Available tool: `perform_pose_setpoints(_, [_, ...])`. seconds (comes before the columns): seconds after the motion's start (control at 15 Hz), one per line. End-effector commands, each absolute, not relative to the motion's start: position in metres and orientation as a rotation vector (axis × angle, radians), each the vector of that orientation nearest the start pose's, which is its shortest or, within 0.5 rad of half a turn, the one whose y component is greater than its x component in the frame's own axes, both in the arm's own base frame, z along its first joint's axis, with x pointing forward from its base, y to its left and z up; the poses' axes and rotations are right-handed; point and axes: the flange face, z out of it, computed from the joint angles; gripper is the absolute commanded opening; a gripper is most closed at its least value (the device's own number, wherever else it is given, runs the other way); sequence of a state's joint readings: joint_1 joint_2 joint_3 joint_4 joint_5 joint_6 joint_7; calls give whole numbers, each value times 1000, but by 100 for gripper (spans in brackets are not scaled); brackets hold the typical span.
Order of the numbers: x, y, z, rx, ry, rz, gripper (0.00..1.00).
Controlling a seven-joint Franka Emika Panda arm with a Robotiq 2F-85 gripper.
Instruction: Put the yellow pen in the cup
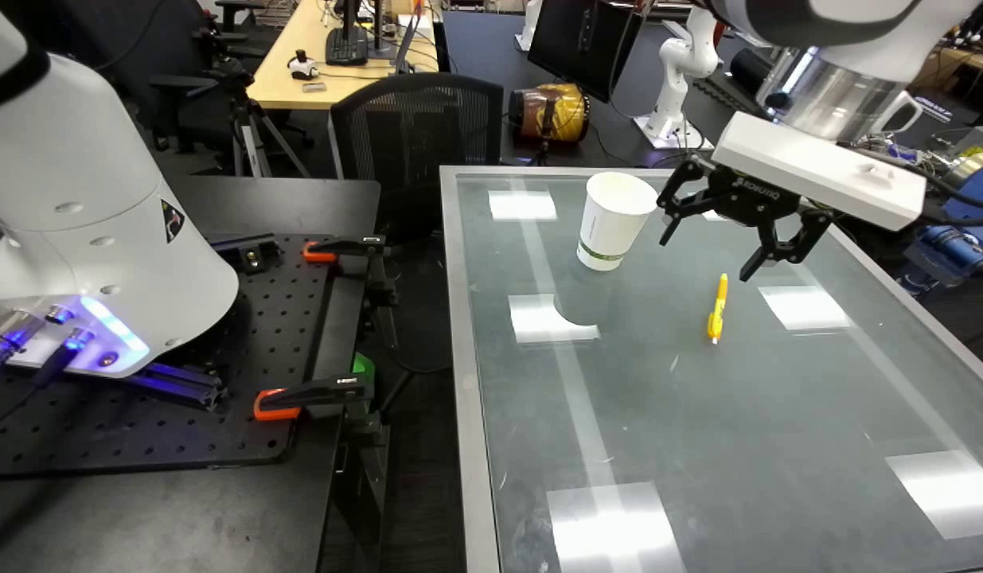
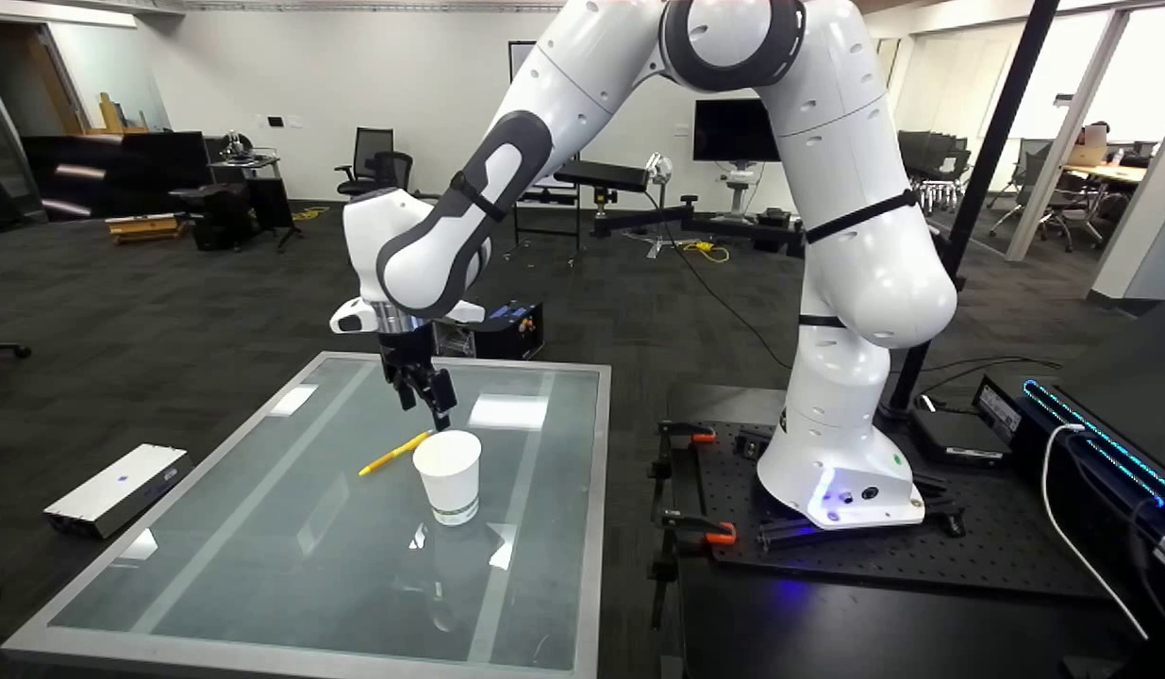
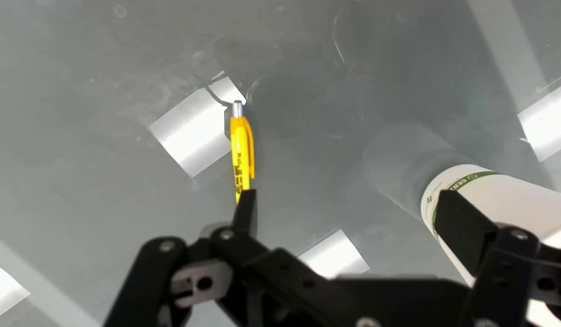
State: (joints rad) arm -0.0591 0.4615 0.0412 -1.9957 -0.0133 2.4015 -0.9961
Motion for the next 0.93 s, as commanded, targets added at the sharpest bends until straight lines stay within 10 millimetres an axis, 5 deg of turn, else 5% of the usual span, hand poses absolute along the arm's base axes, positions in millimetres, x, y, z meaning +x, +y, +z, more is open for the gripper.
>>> perform_pose_setpoints(0.0, [605,-12,220,-2736,-1466,71,100])
perform_pose_setpoints(0.87, [627,-4,199,-2762,-1660,-94,100])
